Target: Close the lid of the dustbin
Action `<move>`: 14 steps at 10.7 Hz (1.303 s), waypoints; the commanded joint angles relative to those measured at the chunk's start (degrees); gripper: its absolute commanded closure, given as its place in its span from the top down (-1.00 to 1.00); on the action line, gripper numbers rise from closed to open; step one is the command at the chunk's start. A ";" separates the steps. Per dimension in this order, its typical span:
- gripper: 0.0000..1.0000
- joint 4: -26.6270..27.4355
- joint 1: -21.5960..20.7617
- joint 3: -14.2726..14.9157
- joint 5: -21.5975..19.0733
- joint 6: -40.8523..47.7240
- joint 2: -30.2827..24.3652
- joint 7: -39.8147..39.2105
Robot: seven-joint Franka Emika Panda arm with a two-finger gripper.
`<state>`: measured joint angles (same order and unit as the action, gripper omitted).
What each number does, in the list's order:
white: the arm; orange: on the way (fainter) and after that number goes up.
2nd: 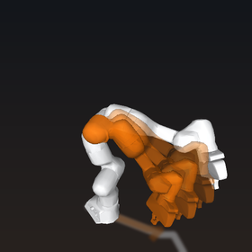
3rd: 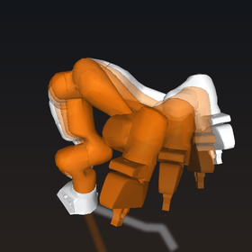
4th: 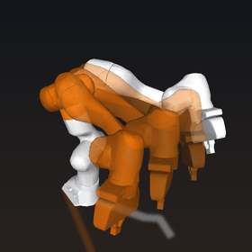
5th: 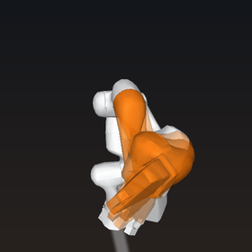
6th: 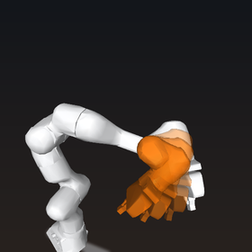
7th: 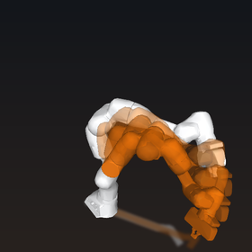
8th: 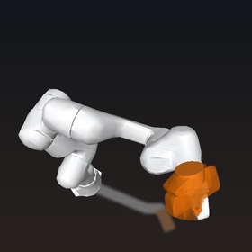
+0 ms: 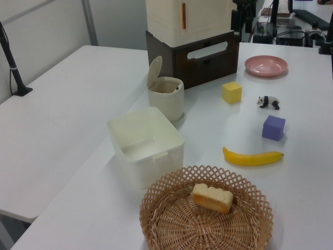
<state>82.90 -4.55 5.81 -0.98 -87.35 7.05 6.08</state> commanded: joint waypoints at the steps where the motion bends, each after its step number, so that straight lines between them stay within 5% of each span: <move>1: 1.00 1.03 0.33 -0.36 0.72 -0.18 -0.55 -1.07; 9: 0.87 1.21 0.15 -0.36 0.63 -0.19 -0.46 -1.42; 12: 0.17 1.47 0.07 -0.45 0.19 -0.10 -0.46 -3.97; 14: -0.62 1.56 -0.02 -0.63 0.02 -0.10 -0.28 -4.06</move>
<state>83.43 -4.60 5.75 -0.98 -87.35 7.25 3.35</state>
